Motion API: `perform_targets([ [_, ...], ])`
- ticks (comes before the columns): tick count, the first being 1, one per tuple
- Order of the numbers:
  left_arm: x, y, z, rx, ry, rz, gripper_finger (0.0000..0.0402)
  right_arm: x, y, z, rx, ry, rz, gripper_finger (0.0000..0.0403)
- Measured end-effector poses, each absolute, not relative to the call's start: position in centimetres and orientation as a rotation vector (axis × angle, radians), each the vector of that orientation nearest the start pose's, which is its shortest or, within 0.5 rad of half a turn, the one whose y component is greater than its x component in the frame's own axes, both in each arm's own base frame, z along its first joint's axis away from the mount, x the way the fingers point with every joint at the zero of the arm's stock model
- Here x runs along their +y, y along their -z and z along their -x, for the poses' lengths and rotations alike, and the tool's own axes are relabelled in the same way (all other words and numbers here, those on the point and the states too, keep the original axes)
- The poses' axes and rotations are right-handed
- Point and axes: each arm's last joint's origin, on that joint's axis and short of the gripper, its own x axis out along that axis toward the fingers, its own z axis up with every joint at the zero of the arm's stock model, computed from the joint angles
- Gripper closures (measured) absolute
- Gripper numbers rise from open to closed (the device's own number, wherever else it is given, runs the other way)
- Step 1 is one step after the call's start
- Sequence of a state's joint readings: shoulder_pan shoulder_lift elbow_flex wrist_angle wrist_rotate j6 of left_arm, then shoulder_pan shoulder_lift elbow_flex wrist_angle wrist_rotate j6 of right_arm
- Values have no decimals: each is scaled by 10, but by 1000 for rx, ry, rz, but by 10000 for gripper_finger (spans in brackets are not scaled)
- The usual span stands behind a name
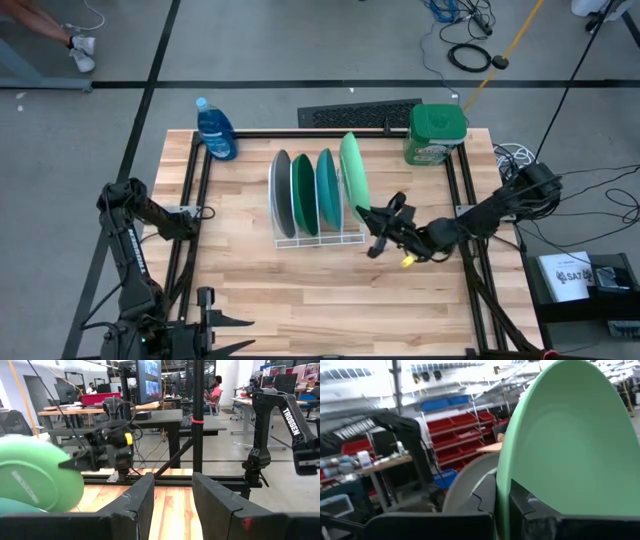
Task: Sort dishes
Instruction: Put the light green plate into the dish rack, then return to Home Position
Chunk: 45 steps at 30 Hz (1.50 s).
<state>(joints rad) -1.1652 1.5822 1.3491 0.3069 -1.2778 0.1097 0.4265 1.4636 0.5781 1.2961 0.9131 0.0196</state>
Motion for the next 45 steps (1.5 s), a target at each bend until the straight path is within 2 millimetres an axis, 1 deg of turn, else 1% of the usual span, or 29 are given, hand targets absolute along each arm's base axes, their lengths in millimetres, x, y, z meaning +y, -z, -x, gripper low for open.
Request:
perform_targets([
  [6,-312,-375,-164,-19,-113,-41,267,84,-229,-270,-279,515,-297,398],
  [12,-312,-375,-164,-19,-113,-39,267,77,-214,-276,-183,550,-312,373],
  [15,-312,-375,-164,-19,-114,-39,267,73,-209,-277,-158,565,-350,353],
  [19,-312,-375,-164,-19,-113,-39,267,72,-205,-278,-133,565,-359,321],
  [30,-312,-375,-164,-19,-113,-38,267,72,-205,-278,-127,566,-347,215],
  [34,-312,-374,-164,-19,-113,-22,267,73,-210,-276,-134,561,-332,183],
  [37,-312,-374,-164,-18,-113,-22,267,74,-219,-271,-151,550,-315,169],
  [43,-312,-374,-164,-17,-114,-24,267,82,-243,-256,-189,509,-257,168],
  [45,-310,-374,-164,-15,-157,-8,267,87,-252,-249,-198,483,-234,173],
])
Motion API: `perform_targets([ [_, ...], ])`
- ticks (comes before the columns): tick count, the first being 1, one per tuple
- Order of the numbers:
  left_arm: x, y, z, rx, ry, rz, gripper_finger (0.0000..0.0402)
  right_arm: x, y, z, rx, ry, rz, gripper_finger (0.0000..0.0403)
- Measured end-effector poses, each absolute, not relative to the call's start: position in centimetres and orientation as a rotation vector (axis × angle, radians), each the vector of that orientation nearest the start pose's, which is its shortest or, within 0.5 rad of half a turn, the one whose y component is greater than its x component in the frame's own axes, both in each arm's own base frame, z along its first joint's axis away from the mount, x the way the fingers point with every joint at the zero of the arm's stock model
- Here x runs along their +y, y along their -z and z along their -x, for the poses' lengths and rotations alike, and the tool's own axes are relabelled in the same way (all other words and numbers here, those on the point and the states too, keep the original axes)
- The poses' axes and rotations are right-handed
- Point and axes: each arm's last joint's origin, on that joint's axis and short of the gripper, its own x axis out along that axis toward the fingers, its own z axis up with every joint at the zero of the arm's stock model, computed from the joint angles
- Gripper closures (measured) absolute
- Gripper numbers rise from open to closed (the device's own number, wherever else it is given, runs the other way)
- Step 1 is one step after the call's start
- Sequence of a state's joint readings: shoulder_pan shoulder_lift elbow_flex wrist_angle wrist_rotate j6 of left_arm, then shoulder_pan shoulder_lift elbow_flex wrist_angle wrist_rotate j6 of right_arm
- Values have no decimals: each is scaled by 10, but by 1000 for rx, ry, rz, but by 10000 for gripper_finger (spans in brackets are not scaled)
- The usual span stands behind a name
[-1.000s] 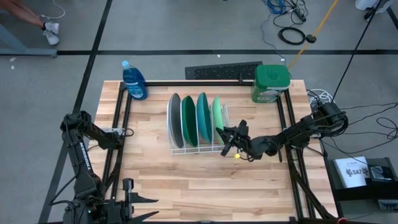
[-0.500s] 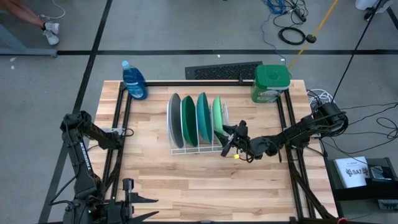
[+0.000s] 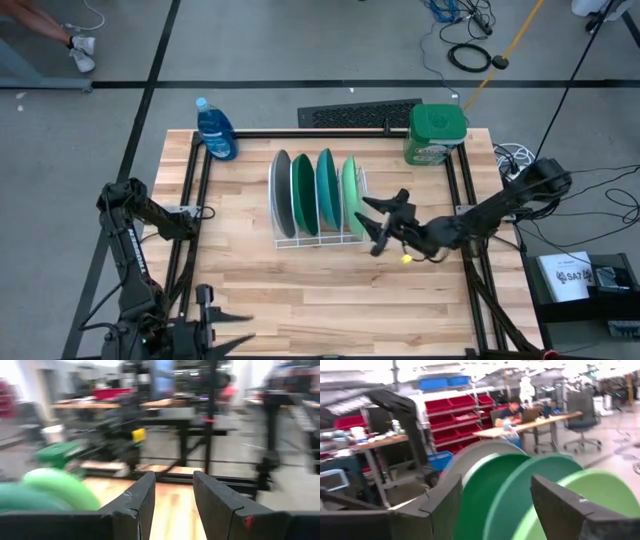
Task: Sort dishes
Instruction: Return to Home Position
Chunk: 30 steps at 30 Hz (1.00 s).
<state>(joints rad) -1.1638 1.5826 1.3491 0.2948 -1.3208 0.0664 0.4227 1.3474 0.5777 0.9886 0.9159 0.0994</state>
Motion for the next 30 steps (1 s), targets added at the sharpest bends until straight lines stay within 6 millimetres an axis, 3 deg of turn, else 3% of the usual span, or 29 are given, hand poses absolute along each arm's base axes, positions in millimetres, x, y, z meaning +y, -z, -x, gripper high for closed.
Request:
perform_targets([
  [3,-305,-369,-169,3,-285,-15,267,97,-266,-236,-217,428,-195,186],
  [7,-295,-351,-182,54,-333,-117,267,112,-279,-218,-226,352,-118,227],
  [14,-263,-320,-201,139,-430,-100,280,131,-280,-190,-97,312,45,386],
  [17,-248,-303,-195,164,-479,-113,320,133,-280,-176,-30,372,98,393],
  [21,-232,-290,-173,146,-508,-105,391,138,-284,-155,-3,304,139,401],
  [26,-222,-281,-145,87,-472,-145,399,144,-281,-135,25,203,194,402],
  [30,-209,-264,-137,84,-473,-155,400,141,-254,-126,24,198,154,402],
])
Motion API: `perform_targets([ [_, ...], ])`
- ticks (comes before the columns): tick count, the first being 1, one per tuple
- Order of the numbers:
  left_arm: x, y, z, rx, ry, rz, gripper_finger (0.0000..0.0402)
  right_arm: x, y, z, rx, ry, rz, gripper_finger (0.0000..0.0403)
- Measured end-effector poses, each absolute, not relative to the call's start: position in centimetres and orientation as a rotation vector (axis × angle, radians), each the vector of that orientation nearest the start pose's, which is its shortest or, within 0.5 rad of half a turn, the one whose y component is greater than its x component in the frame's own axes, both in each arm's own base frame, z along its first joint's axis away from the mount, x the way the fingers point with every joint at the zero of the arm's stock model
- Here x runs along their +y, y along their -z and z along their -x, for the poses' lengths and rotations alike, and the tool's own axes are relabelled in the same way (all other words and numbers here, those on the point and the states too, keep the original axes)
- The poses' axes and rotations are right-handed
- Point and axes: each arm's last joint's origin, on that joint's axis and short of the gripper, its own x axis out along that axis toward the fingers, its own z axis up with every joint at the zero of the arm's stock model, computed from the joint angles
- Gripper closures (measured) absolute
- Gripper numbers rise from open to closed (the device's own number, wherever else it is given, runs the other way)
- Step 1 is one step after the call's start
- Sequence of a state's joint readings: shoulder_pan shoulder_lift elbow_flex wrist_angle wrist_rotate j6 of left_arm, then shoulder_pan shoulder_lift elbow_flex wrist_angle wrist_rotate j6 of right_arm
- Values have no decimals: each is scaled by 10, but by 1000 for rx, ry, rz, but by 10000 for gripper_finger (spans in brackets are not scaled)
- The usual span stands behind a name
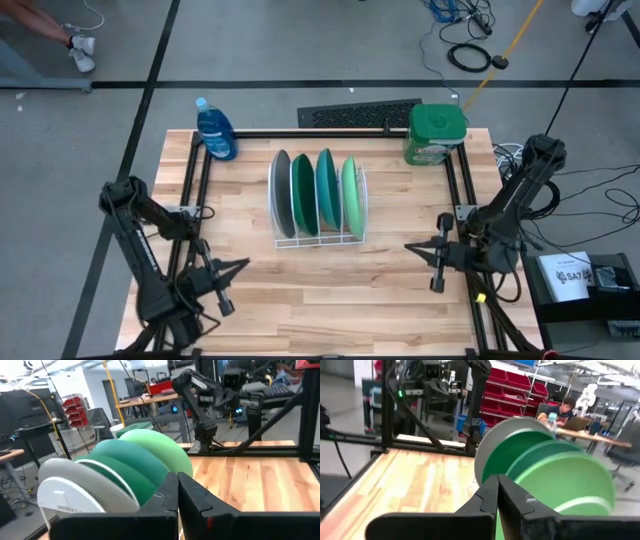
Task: Sort dishes
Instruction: Return to Home Position
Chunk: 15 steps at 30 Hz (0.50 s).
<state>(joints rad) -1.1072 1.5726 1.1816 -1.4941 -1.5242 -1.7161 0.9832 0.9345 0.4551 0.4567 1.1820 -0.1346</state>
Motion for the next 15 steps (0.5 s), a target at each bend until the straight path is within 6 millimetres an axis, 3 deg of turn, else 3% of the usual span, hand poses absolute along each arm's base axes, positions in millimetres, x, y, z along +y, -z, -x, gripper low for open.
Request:
perform_targets([
  [6,-177,-228,-135,31,-520,-117,401,121,-211,-112,-97,137,-22,402],
  [15,-128,-184,-122,-28,-598,86,401,96,-185,-102,-184,87,-47,403],
])
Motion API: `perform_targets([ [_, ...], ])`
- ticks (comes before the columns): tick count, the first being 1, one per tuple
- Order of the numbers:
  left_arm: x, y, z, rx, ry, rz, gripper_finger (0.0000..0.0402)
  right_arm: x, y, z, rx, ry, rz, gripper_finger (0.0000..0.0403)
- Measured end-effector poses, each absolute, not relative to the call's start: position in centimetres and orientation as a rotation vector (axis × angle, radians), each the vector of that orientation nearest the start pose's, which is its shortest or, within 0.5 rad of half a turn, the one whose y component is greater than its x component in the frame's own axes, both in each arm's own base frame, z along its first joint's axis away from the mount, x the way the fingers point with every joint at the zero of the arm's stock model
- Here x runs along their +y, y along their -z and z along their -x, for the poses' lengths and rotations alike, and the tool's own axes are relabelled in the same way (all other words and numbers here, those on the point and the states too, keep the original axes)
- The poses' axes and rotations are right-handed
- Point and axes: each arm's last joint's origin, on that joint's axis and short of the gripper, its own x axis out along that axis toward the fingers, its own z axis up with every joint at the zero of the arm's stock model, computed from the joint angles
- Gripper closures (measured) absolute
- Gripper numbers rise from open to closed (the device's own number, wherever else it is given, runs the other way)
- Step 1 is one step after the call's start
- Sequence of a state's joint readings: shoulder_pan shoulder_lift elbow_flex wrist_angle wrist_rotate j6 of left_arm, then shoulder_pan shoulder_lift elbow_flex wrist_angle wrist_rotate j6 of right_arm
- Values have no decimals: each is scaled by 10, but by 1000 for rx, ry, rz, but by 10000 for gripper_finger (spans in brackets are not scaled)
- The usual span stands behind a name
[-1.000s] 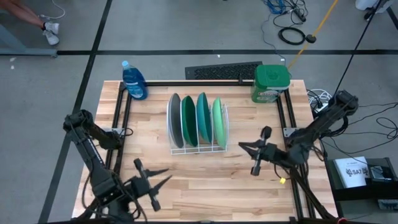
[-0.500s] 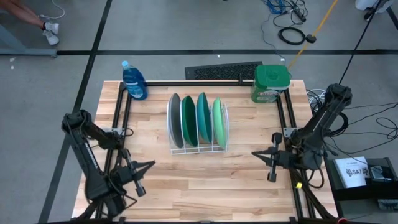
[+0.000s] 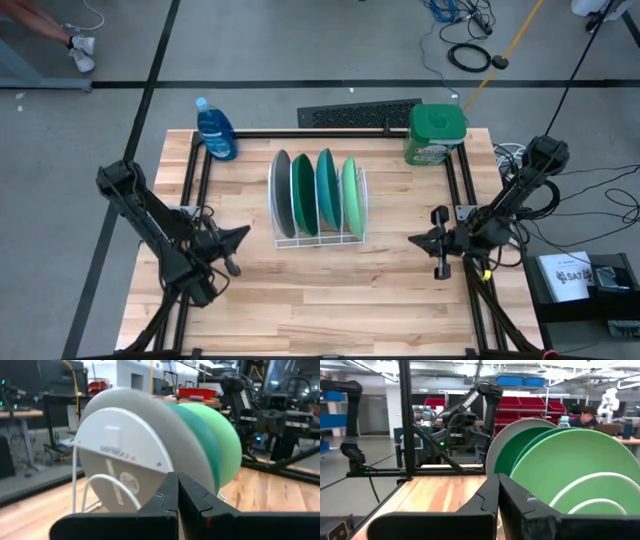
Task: Sort dishes
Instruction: Return to Home Position
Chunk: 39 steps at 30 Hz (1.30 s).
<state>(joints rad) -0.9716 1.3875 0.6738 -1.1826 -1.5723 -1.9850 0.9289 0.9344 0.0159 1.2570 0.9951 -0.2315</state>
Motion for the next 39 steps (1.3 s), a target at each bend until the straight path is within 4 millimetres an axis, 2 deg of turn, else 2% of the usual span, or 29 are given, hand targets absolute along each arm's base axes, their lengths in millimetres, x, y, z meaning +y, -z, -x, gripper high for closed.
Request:
perform_targets([
  [5,-125,-180,-121,-38,-603,118,401,92,-186,-107,-205,75,-16,403],
  [8,-134,-185,-132,-18,-625,51,401,89,-186,-110,-210,89,-9,403],
  [11,-148,-197,-151,30,-659,-65,401,87,-186,-112,-216,91,-13,403],
  [14,-156,-209,-175,181,-660,-170,401,86,-185,-114,-216,84,-24,403],
  [17,-159,-217,-204,316,-550,-202,402,86,-184,-114,-211,81,-46,403],
  [21,-157,-228,-242,300,-337,-245,402,86,-182,-115,-195,75,-67,403],
  [25,-145,-232,-257,279,-327,-321,402,87,-180,-115,-178,73,-78,403],
  [28,-134,-232,-253,267,-269,-305,402,87,-179,-116,-167,72,-75,403],
  [31,-122,-242,-235,111,-180,-235,402,87,-179,-116,-167,72,-75,403],
  [35,-102,-249,-187,-124,-123,-174,402,87,-179,-116,-167,72,-73,403],
  [39,-82,-232,-140,-188,-128,-129,402,87,-179,-116,-166,74,-67,403],
])
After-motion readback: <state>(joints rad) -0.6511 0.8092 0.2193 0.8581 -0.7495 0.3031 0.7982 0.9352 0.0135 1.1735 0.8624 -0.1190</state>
